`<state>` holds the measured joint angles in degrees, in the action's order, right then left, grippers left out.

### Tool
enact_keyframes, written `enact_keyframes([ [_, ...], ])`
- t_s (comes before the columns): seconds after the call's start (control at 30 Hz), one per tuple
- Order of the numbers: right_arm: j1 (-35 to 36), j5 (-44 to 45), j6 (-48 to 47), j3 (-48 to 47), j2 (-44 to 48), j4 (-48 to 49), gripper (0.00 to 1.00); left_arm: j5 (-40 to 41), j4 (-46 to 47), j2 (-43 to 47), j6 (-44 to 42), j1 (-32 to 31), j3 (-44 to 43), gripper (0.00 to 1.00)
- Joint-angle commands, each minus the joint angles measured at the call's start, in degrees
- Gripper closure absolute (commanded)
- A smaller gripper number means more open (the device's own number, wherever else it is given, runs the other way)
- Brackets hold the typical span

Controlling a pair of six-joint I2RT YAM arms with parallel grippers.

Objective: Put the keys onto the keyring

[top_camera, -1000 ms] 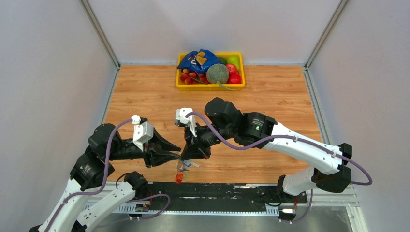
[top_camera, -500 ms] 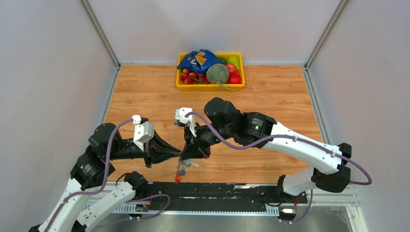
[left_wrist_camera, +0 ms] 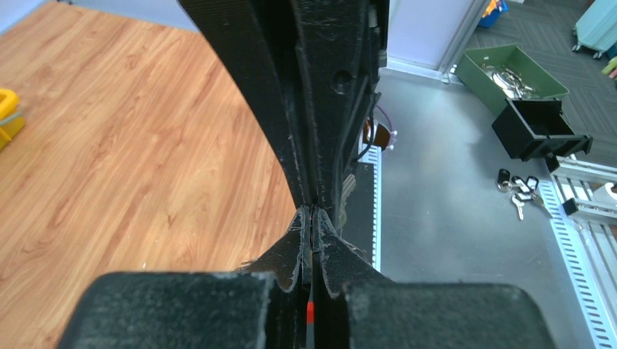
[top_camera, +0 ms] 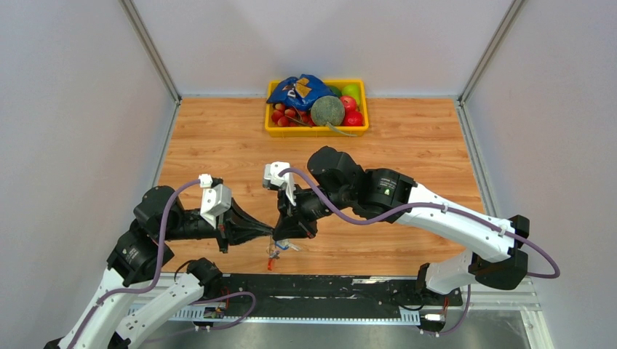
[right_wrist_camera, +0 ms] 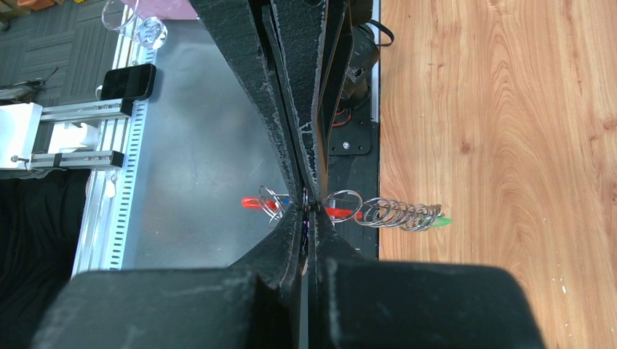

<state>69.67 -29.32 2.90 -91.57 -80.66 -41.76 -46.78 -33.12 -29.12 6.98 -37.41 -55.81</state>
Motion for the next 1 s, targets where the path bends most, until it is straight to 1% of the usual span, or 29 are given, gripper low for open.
enact_keyframes([
  [0.0, 0.2, 1.6, -0.6, -1.5, 3.0, 2.8, 0.80, 0.9, 9.7, 2.2, 2.7, 0.0, 1.5, 1.00],
  [0.07, 0.2, 2.3, -1.2, -0.7, 4.3, 3.2, 0.71, 1.5, 12.4, 3.1, 4.5, 0.0, 2.4, 1.00],
  [0.17, 0.2, 3.5, -2.4, 1.1, 6.9, 4.4, 0.62, 2.9, 15.1, 4.1, 6.4, 0.0, 3.3, 1.00],
  [0.23, 0.2, 4.9, -2.6, 2.6, 8.7, 5.5, 0.60, 3.7, 16.1, 4.6, 7.0, 0.0, 3.6, 1.00],
  [0.43, 0.3, 8.0, -5.9, 5.5, 11.4, 8.8, 0.60, 4.2, 21.1, 5.3, 9.9, 0.0, 4.4, 1.00],
  [0.73, 0.3, 8.4, -9.7, 8.7, 14.1, 16.1, 0.63, 3.6, 28.5, 5.6, 13.8, 0.0, 6.6, 1.00],
  [0.97, 0.3, 7.6, -9.9, 8.7, 14.0, 18.6, 0.68, 3.3, 29.8, 6.1, 14.4, -0.1, 7.3, 1.00],
])
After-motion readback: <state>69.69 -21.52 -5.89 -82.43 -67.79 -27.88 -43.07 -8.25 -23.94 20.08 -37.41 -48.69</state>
